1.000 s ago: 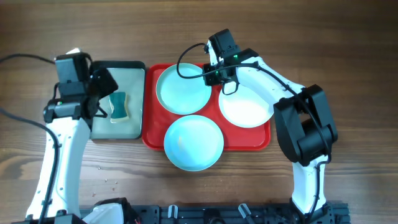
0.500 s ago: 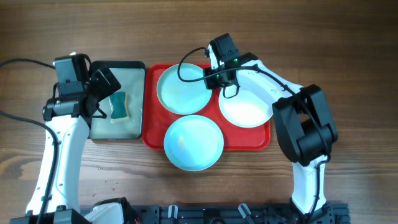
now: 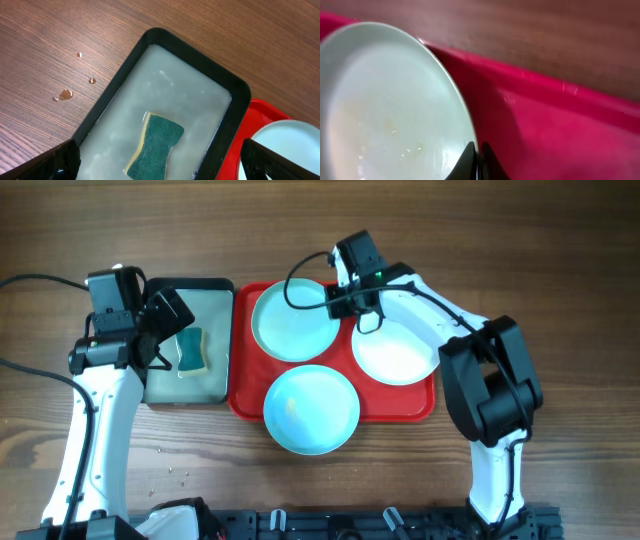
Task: Clean dirty plates on tray and stack at the side
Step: 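Lift the teal plate with the right gripper over the black tray, then carry the teal plate right and set it on the table beside the red tray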
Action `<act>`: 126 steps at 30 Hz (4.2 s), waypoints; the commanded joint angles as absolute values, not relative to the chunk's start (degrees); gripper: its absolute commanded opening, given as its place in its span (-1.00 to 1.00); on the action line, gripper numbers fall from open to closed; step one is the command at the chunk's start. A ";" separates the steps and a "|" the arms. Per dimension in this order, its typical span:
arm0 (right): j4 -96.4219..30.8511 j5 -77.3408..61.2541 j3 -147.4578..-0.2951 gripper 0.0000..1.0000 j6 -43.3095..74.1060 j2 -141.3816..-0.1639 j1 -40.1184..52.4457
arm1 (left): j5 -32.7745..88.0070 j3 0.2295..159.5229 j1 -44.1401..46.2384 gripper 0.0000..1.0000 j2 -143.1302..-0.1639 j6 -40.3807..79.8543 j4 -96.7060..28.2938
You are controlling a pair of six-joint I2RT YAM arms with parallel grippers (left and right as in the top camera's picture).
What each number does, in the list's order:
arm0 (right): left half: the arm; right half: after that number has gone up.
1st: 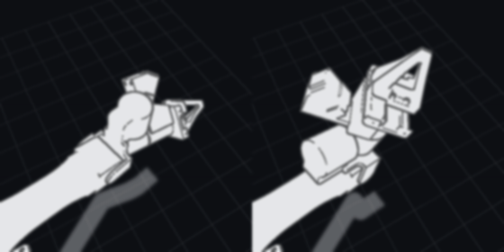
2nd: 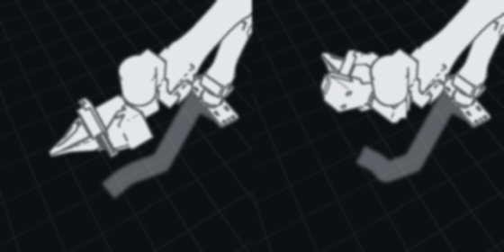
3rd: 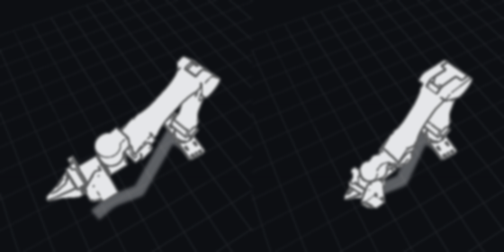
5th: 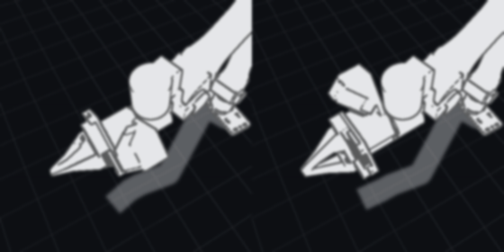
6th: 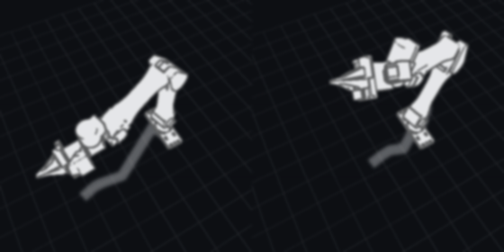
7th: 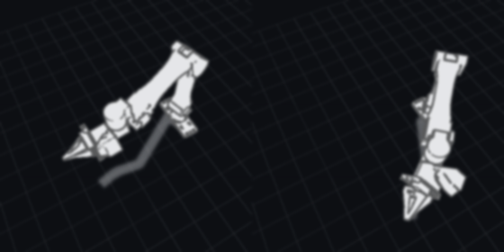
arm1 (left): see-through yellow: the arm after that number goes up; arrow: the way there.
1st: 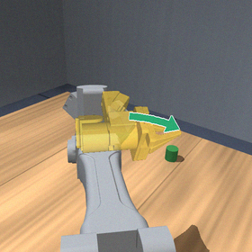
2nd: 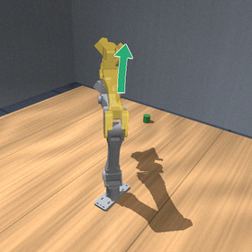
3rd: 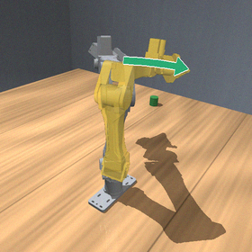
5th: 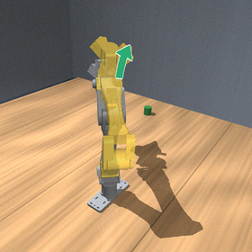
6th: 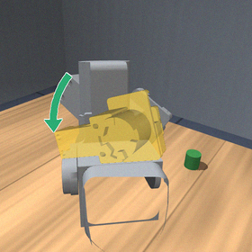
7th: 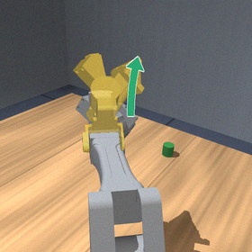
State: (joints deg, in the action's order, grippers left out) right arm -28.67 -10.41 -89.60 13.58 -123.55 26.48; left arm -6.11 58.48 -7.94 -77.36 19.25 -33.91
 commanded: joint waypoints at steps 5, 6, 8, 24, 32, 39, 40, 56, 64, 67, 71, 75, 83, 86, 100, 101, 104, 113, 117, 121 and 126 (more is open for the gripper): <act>-31.18 -9.85 -99.74 -0.92 13.58 -120.73 27.33 | -5.63 59.05 -8.27 1.00 -77.69 19.97 -33.93; -31.09 -9.69 -100.36 -0.91 13.67 -120.73 27.75 | -5.63 59.05 -8.27 1.00 -77.69 19.97 -33.91; -30.39 -5.80 -101.21 -0.91 13.72 -120.73 29.36 | -5.63 59.05 -8.27 1.00 -77.69 19.97 -33.91; -6.26 14.13 -101.30 -0.92 -0.38 -120.77 45.01 | -5.63 59.05 -8.27 1.00 -77.69 19.97 -33.91; -0.01 14.13 -101.30 -0.91 -21.23 -120.77 47.97 | -5.63 59.05 -8.27 1.00 -77.69 19.97 -33.91; 5.50 14.15 -101.30 -0.92 -41.82 -120.77 49.89 | -5.63 59.05 -8.27 1.00 -77.69 19.97 -33.91; 6.07 14.13 -101.30 -0.92 -43.97 -120.77 50.04 | -5.63 59.05 -8.27 1.00 -77.69 19.97 -33.91; 8.12 11.55 -101.30 -0.91 -49.54 -120.77 50.09 | -5.63 59.05 -8.27 1.00 -77.69 19.97 -33.91; 8.14 11.55 -101.30 -0.91 -49.54 -120.77 50.09 | -5.63 59.05 -8.27 1.00 -77.69 19.97 -33.91; 8.12 11.55 -101.30 -0.91 -49.52 -120.77 50.09 | -5.63 59.05 -8.27 1.00 -77.69 19.97 -33.91; 8.12 11.53 -101.30 -0.91 -49.45 -120.77 50.09 | -5.63 59.05 -8.27 1.00 -77.69 19.97 -33.91; 8.10 11.55 -101.30 -0.91 -48.75 -120.77 50.09 | -5.63 59.05 -8.27 1.00 -77.69 19.97 -33.91; 3.51 12.01 -101.14 -0.92 -17.67 -120.77 47.42 | -5.63 59.05 -8.27 1.00 -77.69 19.97 -33.91; -2.74 11.92 -101.14 -0.92 1.67 -120.77 44.23 | -5.63 59.07 -8.27 1.00 -77.69 19.97 -33.91; -25.80 -22.44 -101.14 -0.91 19.44 -113.32 21.85 | -5.63 59.05 -8.27 1.00 -77.69 19.97 -33.91; -27.75 -22.41 -101.14 -0.91 19.35 -113.01 19.51 | -5.63 59.05 -8.27 1.00 -77.69 19.97 -33.91; -34.96 -22.37 -101.14 -0.91 19.46 -113.03 9.58 | -5.63 59.05 -8.27 1.00 -77.69 19.97 -33.91; -49.21 -7.16 -100.57 -0.92 17.26 -113.03 -14.24 | -5.63 59.05 -8.27 1.00 -77.69 19.97 -33.91; -48.84 -2.20 -96.71 -0.91 16.47 -113.03 -18.06 | -5.63 59.05 -8.27 1.00 -77.69 19.97 -33.91; -43.75 0.69 -89.71 -0.91 16.49 -113.03 -18.41 | -5.63 59.05 -8.27 1.00 -77.69 19.97 -33.91; -37.32 0.05 -81.47 -0.92 16.49 -113.06 -18.28 | -5.63 59.05 -8.27 1.00 -77.69 19.97 -33.91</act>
State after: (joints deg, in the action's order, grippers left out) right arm -39.33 -0.84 -84.97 16.84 -113.89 -18.57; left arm -6.09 58.48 -7.97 -77.36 19.27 -33.91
